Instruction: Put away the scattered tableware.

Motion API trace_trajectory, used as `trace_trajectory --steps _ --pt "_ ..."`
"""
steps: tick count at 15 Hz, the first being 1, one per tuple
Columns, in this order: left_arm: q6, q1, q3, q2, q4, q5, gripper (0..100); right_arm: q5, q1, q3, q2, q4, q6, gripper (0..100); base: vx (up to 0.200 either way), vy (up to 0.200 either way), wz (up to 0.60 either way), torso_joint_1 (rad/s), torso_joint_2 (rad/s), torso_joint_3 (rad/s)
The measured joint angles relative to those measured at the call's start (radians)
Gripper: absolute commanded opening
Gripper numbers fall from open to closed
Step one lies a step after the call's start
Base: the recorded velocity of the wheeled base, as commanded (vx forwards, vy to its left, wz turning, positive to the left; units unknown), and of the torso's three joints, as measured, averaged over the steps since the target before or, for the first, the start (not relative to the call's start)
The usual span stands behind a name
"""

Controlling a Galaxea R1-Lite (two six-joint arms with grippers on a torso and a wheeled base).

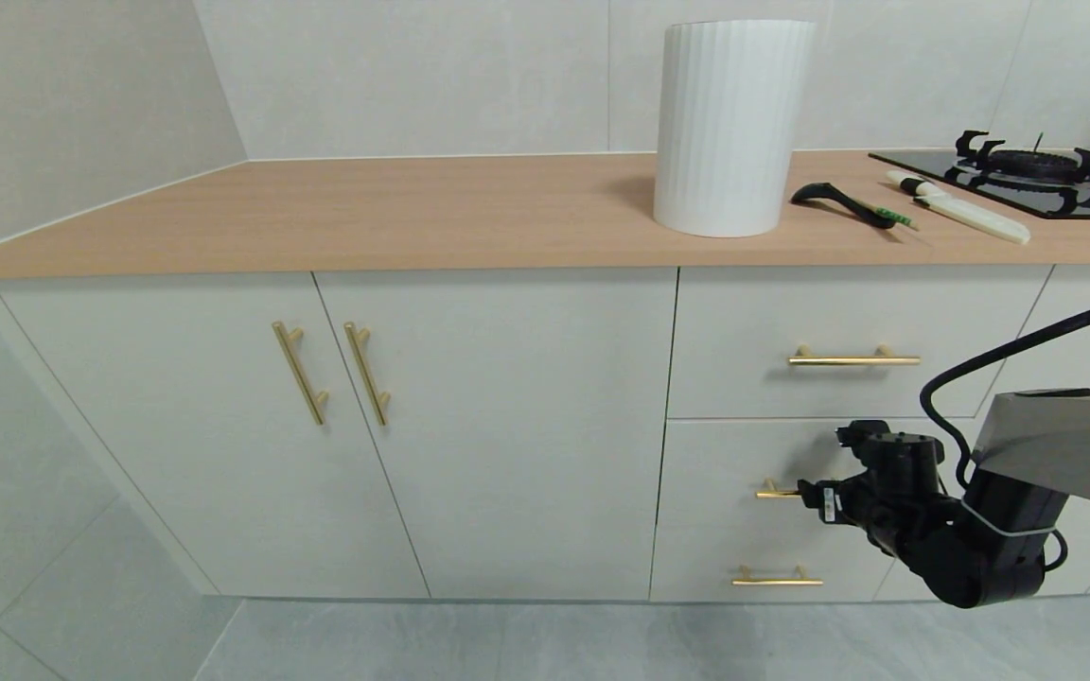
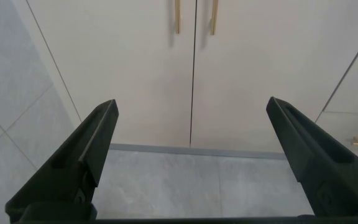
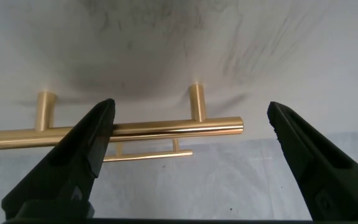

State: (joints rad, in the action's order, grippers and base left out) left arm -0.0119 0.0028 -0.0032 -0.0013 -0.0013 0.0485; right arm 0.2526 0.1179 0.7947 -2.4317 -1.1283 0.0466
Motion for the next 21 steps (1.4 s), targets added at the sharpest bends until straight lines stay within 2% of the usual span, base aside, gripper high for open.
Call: trace_trajectory --steps 8,13,16,21 --pt "0.000 0.000 0.000 0.000 0.000 0.000 100 -0.015 -0.001 -0.042 0.024 0.013 -0.009 100 0.000 0.000 0.00 0.000 0.00 0.000" --pt "0.000 0.000 0.000 0.000 0.000 0.000 100 -0.035 0.002 -0.067 0.071 0.100 -0.010 100 0.000 0.000 0.00 0.000 0.00 0.000" --pt "0.000 0.000 0.000 0.000 0.000 0.000 100 -0.094 0.020 -0.099 0.237 0.308 -0.017 100 0.000 0.000 0.00 0.000 0.00 0.000" --pt "0.000 0.000 0.000 0.000 0.000 0.000 100 -0.222 0.044 -0.064 0.697 0.842 -0.019 100 0.000 0.000 0.00 0.000 0.00 0.000"
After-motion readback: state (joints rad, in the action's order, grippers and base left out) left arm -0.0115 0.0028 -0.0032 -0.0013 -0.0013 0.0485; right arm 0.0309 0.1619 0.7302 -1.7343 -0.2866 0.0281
